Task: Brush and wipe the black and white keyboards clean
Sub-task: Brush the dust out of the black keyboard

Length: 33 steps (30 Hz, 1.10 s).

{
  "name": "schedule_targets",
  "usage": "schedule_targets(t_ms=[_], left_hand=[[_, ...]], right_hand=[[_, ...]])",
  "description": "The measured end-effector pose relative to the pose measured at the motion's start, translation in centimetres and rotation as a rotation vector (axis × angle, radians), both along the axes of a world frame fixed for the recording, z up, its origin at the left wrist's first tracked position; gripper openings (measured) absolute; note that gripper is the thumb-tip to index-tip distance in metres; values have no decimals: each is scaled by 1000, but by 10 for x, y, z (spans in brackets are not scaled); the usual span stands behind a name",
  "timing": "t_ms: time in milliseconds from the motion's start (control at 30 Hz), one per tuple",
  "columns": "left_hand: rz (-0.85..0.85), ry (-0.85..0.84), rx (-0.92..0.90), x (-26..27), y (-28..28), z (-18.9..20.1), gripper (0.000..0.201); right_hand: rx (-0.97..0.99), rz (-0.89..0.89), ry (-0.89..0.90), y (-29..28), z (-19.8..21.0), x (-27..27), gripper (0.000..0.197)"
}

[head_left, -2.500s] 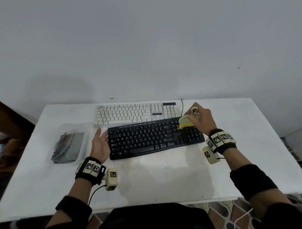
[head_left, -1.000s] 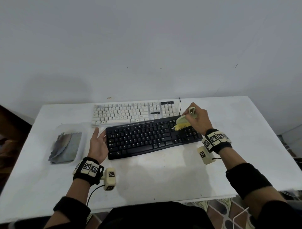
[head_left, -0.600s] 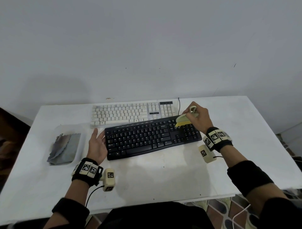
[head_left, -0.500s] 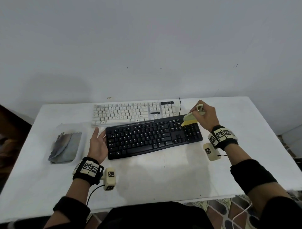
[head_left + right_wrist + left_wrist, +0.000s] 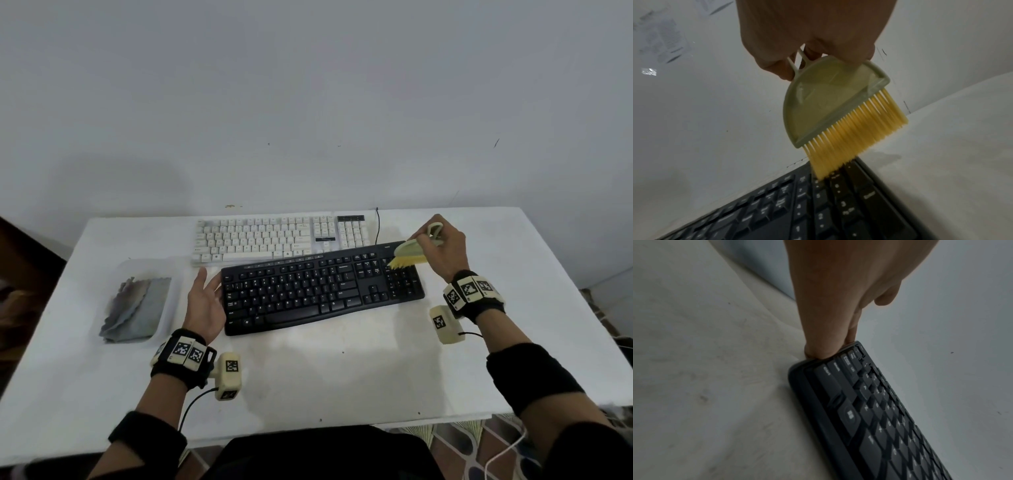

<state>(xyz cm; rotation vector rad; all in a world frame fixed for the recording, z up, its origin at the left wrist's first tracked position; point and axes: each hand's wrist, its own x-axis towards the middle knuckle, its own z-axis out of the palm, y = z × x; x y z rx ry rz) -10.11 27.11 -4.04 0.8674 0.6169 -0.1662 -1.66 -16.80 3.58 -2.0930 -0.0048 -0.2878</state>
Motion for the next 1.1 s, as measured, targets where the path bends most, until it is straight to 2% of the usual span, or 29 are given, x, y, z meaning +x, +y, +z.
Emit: schedule_targets(t_ms=[133,300,433,533,700,900,1100], left_hand=[[4,5,-6,0,2,-3,58],[-3,1,-9,1,0,-2,57],[8,7,-6,2,-1,0,57],[15,10,-3,2,-1,-1,64],[13,-1,-1,0,-2,0,63],[20,-17,-10,-1,-1,1,62],[2,-15,-22,-3,4,0,71]], right_hand=[[44,-19,-18,9,6,-1,10],[39,68,-1,21,1,-6,9],[6,-43,-10,6,-1,-3,19],[16,-48,-3,18,3,-2,14],[26,213,-113,105,13,-4,8],[-10,591,38,228,-1,-26,5],[-45,769,-42,278,-13,-46,10]])
